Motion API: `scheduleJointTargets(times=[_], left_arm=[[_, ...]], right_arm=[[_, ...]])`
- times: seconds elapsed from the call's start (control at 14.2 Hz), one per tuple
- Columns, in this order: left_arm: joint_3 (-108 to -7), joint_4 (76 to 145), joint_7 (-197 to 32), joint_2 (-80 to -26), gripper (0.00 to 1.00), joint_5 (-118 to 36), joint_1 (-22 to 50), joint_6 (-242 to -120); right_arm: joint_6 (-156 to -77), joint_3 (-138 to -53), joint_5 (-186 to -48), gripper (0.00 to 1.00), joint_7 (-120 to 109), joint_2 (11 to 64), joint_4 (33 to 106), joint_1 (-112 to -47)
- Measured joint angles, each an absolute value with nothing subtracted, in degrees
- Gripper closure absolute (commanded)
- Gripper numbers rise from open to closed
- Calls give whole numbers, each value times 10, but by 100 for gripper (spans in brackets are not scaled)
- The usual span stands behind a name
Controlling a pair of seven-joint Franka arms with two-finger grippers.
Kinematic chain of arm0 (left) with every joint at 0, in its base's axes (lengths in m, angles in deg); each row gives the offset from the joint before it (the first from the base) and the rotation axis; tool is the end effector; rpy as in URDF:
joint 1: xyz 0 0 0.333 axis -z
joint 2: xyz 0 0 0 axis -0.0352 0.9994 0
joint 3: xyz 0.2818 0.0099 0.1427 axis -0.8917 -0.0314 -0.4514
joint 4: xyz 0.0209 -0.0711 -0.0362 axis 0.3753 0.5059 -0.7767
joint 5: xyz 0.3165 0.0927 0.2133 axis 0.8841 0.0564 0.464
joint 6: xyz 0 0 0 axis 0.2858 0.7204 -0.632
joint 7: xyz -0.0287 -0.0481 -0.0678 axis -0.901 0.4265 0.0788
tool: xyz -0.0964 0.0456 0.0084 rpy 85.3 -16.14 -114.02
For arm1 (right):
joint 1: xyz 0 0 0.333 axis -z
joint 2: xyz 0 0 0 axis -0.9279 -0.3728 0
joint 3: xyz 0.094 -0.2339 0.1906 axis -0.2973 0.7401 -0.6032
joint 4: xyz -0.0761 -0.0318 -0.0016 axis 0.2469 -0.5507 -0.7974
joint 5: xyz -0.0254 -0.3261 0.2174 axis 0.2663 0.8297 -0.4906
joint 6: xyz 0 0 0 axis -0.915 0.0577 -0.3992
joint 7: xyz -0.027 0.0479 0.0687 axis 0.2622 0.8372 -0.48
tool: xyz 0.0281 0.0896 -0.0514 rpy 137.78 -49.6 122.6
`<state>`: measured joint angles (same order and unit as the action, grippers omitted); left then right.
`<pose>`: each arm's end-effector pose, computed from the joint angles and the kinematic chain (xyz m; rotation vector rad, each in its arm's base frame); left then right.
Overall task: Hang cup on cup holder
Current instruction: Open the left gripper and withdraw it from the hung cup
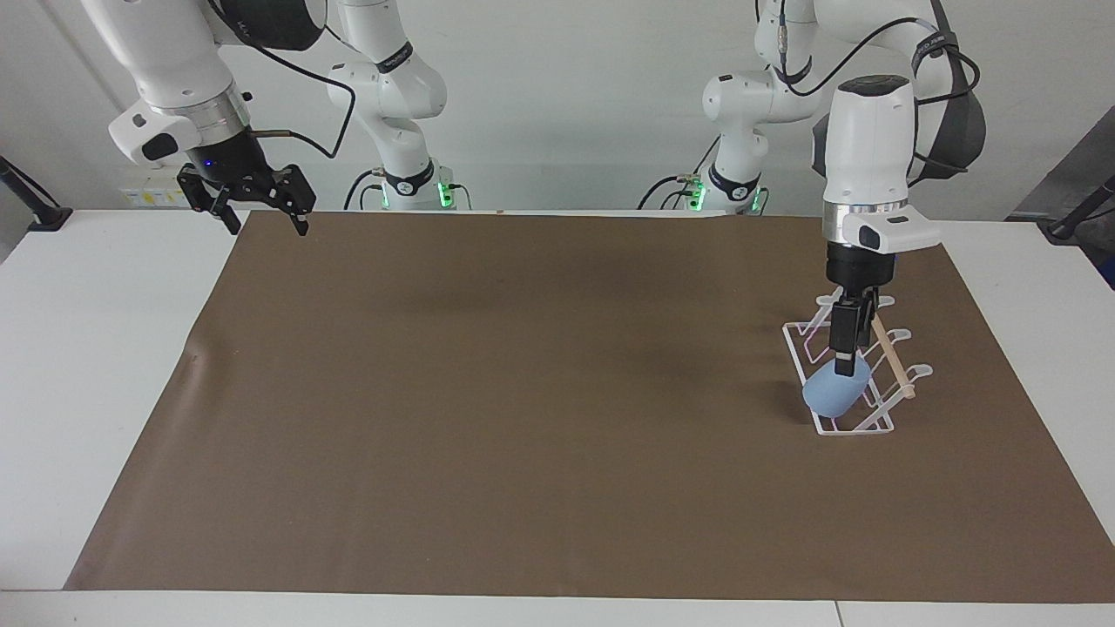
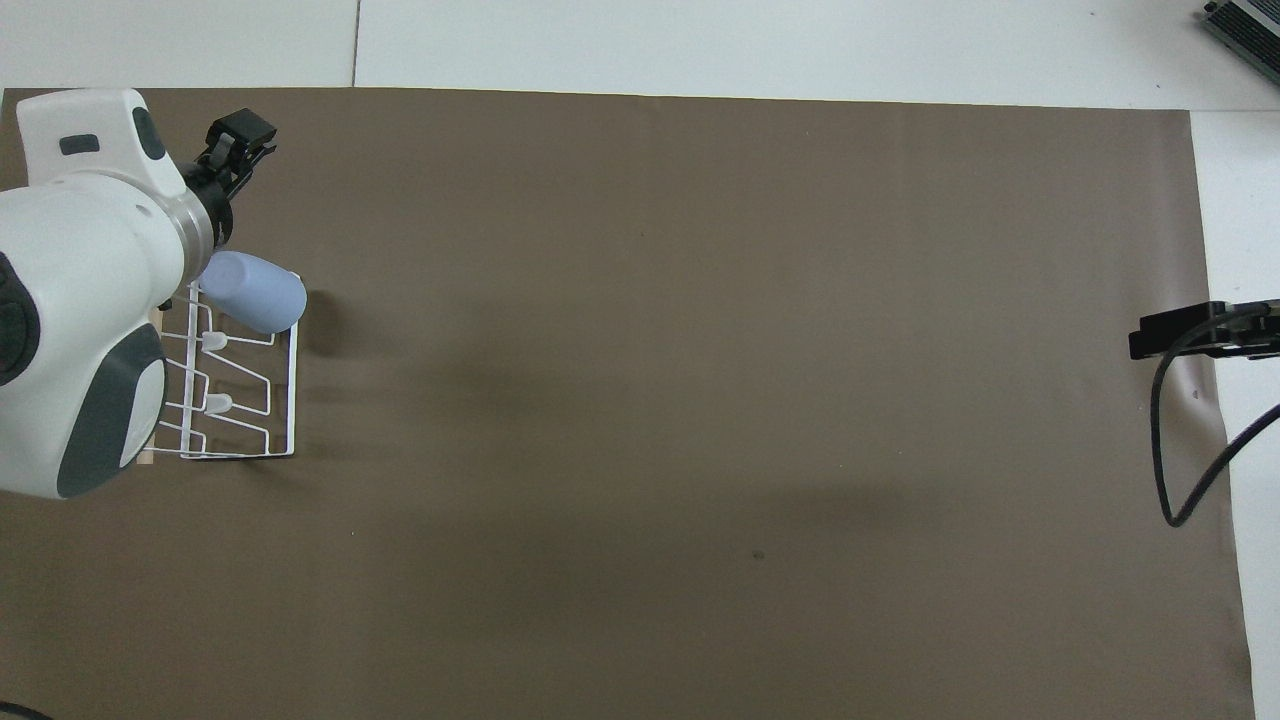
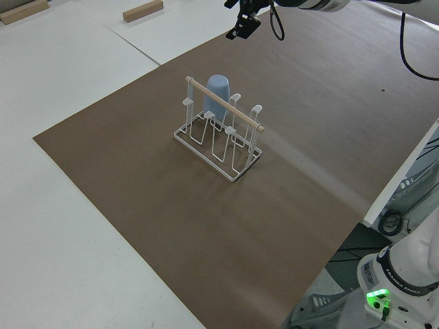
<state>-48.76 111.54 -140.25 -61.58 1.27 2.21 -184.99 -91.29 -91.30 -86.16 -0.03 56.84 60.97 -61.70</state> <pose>0.5957 -0.1260 0.5366 2.5647 1.2209 0.8082 0.5349 -0.0348 0.6255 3.1306 -0.0278 0.0324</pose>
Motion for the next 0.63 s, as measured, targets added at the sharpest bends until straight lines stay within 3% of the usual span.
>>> scheduleJointTargets(times=[0.21,0.63], left_arm=[[-488,1101,-1352,-616,0,-70,23,-1823],[-497,1018,-1082,-625,0,-137,-2,-1602]], right_arm=[[-913,-913,-862,0,0,568,610,-617],[-913,-913,-862,0,0,568,610,-617]])
